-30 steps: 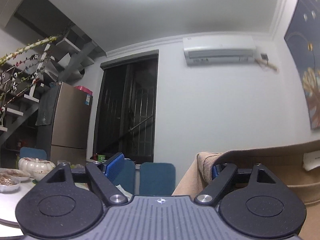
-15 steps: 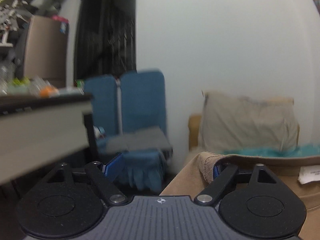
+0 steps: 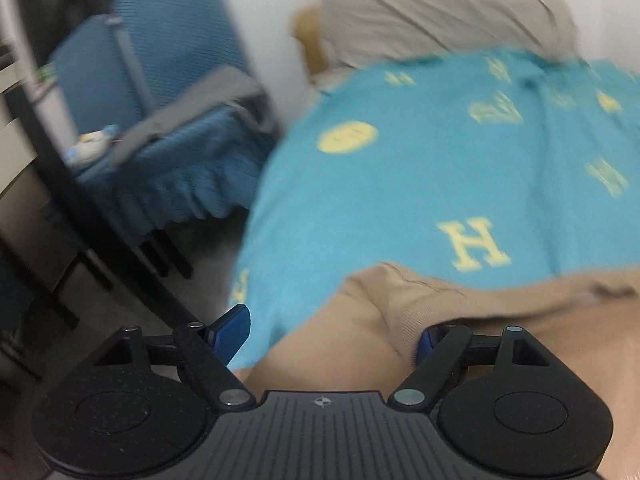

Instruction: Fold clothes

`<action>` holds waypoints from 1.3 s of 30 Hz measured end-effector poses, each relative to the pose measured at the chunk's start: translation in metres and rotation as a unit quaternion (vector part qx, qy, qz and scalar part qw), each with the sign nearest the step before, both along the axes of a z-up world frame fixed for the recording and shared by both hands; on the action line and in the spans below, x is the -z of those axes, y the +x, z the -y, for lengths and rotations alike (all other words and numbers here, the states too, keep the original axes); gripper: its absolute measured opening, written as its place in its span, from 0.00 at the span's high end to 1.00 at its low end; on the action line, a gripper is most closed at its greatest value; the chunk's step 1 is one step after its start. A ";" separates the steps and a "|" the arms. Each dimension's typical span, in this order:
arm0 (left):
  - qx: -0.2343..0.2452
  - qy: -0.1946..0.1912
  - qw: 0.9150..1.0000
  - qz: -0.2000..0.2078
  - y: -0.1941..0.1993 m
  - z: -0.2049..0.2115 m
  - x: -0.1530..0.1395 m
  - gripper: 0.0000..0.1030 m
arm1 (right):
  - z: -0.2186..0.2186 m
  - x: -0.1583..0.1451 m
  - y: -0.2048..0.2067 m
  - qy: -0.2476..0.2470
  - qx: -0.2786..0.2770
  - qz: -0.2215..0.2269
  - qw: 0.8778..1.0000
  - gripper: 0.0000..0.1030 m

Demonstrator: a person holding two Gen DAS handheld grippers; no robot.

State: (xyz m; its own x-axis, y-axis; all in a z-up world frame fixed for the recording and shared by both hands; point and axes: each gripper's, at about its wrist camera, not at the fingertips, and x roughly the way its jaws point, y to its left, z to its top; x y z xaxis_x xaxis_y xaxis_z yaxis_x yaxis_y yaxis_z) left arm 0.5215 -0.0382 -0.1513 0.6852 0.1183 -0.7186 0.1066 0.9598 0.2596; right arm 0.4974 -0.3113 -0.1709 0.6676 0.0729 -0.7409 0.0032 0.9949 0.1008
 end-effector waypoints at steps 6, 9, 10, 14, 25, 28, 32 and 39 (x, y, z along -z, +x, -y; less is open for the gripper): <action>0.034 -0.046 0.998 0.004 -0.051 -0.008 -0.060 0.09 | -0.021 -0.050 -0.046 0.040 -0.014 0.052 0.998 0.14; 0.040 -0.076 0.996 0.036 -0.102 -0.014 -0.096 0.07 | -0.026 -0.077 -0.094 0.055 -0.003 0.079 0.995 0.14; 0.042 -0.082 0.995 0.048 -0.121 -0.018 -0.109 0.07 | -0.027 -0.085 -0.114 0.062 0.003 0.089 0.994 0.14; 0.041 -0.115 0.988 0.096 -0.214 -0.026 -0.152 0.06 | -0.034 -0.116 -0.199 0.089 0.028 0.119 0.988 0.14; 0.054 -0.132 0.972 0.184 -0.435 -0.037 -0.186 0.00 | -0.068 -0.154 -0.415 0.063 0.035 0.223 0.972 0.14; 0.082 -0.126 0.967 0.204 -0.464 -0.038 -0.175 0.00 | -0.070 -0.135 -0.435 0.058 0.040 0.217 0.974 0.14; 0.081 -0.145 0.964 0.208 -0.474 -0.050 -0.151 0.00 | -0.070 -0.124 -0.427 0.056 0.038 0.200 0.977 0.13; 0.034 -0.152 0.973 0.172 -0.461 -0.067 -0.104 0.00 | -0.068 -0.125 -0.422 0.067 0.069 0.209 0.973 0.13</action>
